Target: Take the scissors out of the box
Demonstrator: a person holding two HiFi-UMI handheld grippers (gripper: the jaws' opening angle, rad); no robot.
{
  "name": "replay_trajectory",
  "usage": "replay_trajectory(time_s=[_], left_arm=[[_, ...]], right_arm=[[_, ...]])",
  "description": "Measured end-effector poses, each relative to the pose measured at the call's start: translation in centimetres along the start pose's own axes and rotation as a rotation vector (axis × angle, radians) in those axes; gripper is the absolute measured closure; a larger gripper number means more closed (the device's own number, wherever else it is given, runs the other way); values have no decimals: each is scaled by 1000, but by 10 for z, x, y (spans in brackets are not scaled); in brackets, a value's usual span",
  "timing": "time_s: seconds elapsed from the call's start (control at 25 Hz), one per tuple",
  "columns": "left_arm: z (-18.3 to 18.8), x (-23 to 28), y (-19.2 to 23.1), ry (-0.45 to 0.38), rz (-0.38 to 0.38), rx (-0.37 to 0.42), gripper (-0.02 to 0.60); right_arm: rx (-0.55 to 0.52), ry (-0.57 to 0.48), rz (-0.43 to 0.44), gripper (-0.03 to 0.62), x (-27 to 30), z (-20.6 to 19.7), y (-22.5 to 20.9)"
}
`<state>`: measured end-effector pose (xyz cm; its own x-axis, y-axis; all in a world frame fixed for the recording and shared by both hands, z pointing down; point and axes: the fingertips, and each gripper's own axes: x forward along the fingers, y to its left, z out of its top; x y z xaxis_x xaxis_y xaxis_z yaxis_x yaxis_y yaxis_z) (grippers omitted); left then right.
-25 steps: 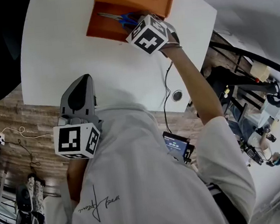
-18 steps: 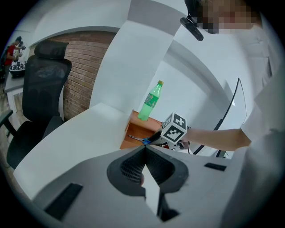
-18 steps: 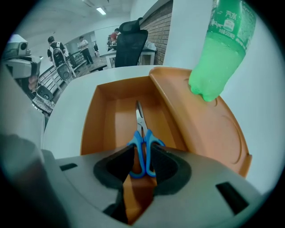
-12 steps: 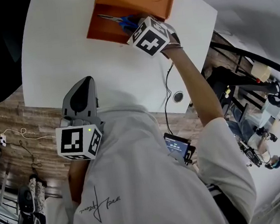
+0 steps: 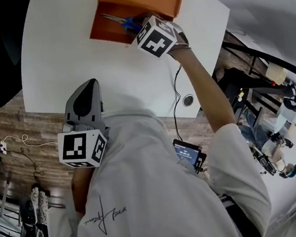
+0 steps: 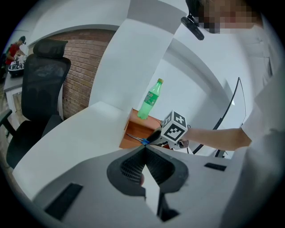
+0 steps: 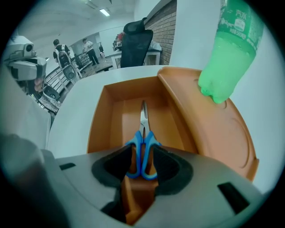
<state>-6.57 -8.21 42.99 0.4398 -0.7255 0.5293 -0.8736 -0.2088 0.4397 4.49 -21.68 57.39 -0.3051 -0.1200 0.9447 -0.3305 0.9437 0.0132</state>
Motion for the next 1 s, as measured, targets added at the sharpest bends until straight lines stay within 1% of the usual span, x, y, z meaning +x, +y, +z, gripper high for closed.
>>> replay_trajectory(time_s=[0.12,0.24,0.32,0.56,0.72,1.0], left_arm=[[0,2,-2,3,-4,3,574],[1,3,-6,4,-8,11,574],[1,3,-9,2,-12,17,574],[2,2,-14,-7,-14,29,574],[4,-2,-15,-21,-2,32,574],[6,-8,-14,-38,11,40,574]], right_arm=[[9,-9,-1,448,-1,-1,0],[0,12,-11,482,-1,-1,2],[-9,21,-18,491,-1,-1,4],[22,-17,-17,496,-2,-1,4],[63,-34,-3,497,-4,-3,4],[61,-47,-7,497,-12,-2,10]])
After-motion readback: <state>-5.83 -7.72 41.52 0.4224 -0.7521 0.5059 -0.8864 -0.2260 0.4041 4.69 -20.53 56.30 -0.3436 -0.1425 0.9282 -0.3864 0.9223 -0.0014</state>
